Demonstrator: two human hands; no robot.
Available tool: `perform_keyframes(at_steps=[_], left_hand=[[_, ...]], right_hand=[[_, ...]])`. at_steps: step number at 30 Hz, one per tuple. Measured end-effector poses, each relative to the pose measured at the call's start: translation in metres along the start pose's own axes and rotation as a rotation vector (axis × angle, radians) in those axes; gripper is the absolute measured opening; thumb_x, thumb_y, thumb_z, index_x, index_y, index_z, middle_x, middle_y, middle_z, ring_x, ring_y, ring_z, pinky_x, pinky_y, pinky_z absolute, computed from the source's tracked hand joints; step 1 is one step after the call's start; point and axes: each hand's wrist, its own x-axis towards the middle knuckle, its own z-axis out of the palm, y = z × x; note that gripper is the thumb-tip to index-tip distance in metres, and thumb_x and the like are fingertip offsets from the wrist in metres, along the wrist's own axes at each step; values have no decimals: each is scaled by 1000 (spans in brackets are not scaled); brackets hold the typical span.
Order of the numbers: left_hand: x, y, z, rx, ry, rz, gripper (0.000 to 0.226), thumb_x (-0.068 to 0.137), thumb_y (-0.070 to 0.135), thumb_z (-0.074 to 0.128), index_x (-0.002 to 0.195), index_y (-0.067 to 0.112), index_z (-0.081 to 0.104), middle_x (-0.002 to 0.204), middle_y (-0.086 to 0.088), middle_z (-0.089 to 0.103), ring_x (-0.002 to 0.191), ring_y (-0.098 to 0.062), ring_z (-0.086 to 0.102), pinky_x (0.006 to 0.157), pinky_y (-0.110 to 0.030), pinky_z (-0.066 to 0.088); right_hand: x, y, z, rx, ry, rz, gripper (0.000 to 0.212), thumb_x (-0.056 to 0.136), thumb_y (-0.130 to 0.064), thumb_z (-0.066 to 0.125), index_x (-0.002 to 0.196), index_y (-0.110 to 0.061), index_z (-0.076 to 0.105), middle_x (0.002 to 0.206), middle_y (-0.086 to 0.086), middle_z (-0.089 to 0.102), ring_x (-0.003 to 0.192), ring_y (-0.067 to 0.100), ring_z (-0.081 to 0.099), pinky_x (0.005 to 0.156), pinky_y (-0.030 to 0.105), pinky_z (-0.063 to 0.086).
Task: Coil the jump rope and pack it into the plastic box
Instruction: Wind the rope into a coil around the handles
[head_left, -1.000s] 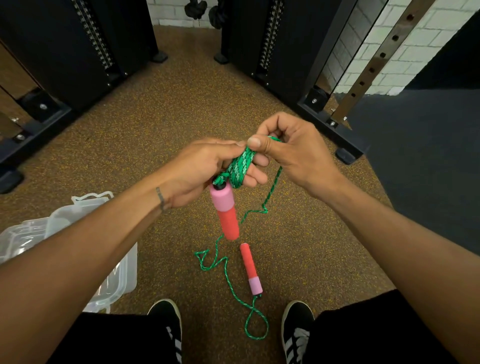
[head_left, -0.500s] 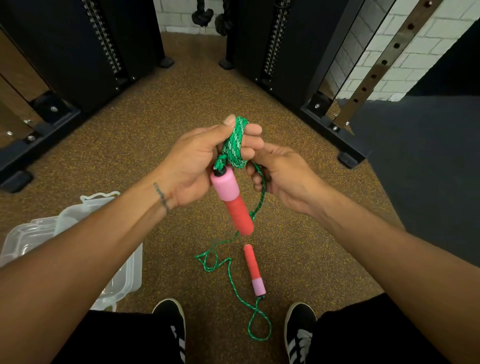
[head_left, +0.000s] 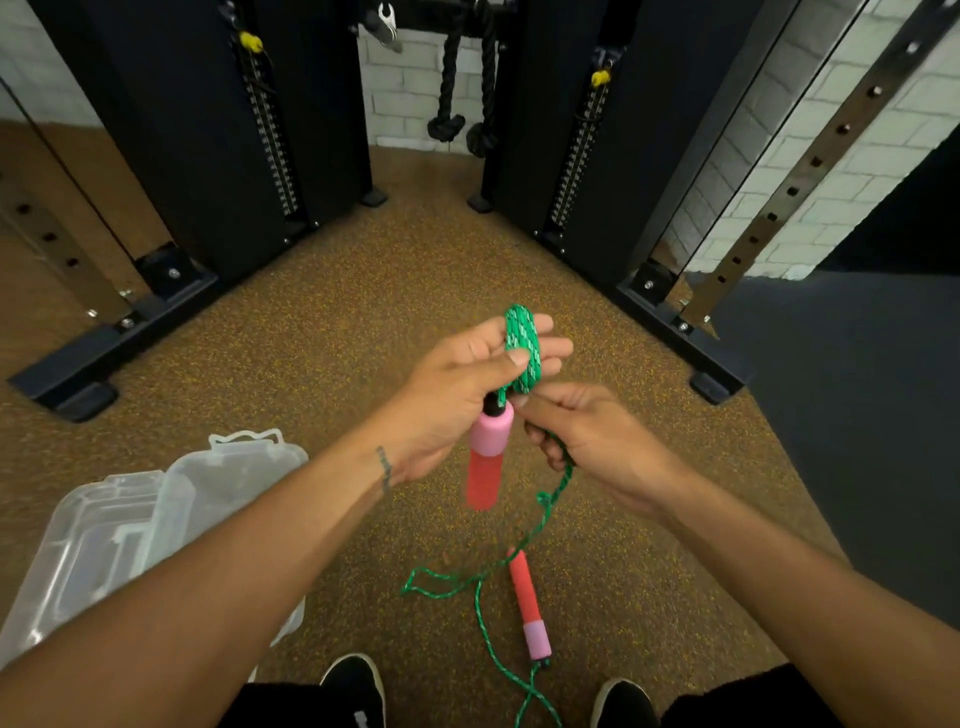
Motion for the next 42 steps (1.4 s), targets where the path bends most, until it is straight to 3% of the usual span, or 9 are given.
perform_keyframes(at_steps=[7, 11, 13, 17, 23, 28, 31, 36, 42], left_hand=[[-6, 21, -2, 220, 0, -2, 34, 102, 5, 43, 132, 15, 56, 121, 2, 72, 113, -10, 66, 100, -30, 50], [-6, 24, 14, 275, -34, -35, 34, 102, 5, 44, 134, 11, 54, 126, -4, 68, 120, -14, 63, 106, -32, 46], [-8, 25, 23, 272, -35, -36, 32, 101, 5, 45, 129, 13, 59, 123, 0, 69, 117, -10, 63, 103, -29, 47], [-16, 34, 39, 131, -6, -58, 32, 101, 3, 42, 125, 11, 61, 109, 0, 73, 100, -10, 70, 91, -21, 50], [-29, 39, 38, -9, -72, -68, 28, 102, 11, 40, 111, 8, 66, 98, -12, 76, 87, -18, 72, 84, -24, 55], [-37, 36, 22, -29, -150, -97, 36, 98, 23, 41, 114, 2, 65, 82, -6, 74, 74, -13, 66, 72, -19, 50], [-39, 31, 20, -38, -205, -120, 37, 99, 21, 41, 121, 1, 63, 86, -5, 73, 81, -14, 67, 77, -20, 50], [-38, 35, 14, -68, -327, -167, 37, 100, 18, 44, 130, 5, 59, 102, -8, 73, 92, -14, 67, 86, -21, 49], [-35, 35, 23, -57, -308, -131, 38, 98, 15, 44, 132, 5, 57, 111, -12, 73, 100, -16, 69, 90, -21, 49]], right_hand=[[-29, -34, -22, -288, -55, -159, 22, 87, -46, 66, 86, -28, 78, 59, -5, 52, 53, 11, 40, 56, 31, 31], [-36, -41, -43, -365, -90, -310, 24, 86, -51, 64, 89, -30, 75, 72, -9, 67, 62, 14, 58, 59, 38, 44], [-36, -48, -49, -366, -58, -369, 26, 84, -51, 62, 88, -28, 73, 74, -15, 69, 66, 9, 61, 64, 38, 49], [-33, -50, -62, -269, -8, -428, 31, 81, -54, 67, 89, -25, 73, 81, -2, 76, 82, 17, 71, 88, 52, 54], [-24, -57, -60, -262, 63, -567, 25, 80, -54, 69, 82, -28, 70, 73, -9, 69, 70, 12, 64, 68, 43, 54], [-9, -43, -49, -174, 135, -547, 34, 72, -60, 71, 74, -27, 63, 67, -9, 54, 63, 10, 45, 59, 35, 38], [-9, -35, -44, -32, 15, -512, 29, 76, -59, 70, 77, -31, 63, 71, -5, 53, 67, 9, 46, 60, 21, 40], [-10, -35, -38, 185, -110, -405, 38, 81, -47, 63, 84, -10, 57, 66, -12, 54, 60, 2, 47, 57, 15, 40], [-10, -29, -39, 215, -103, -288, 21, 90, -35, 55, 81, -16, 59, 66, -5, 54, 57, 8, 44, 52, 23, 35]])
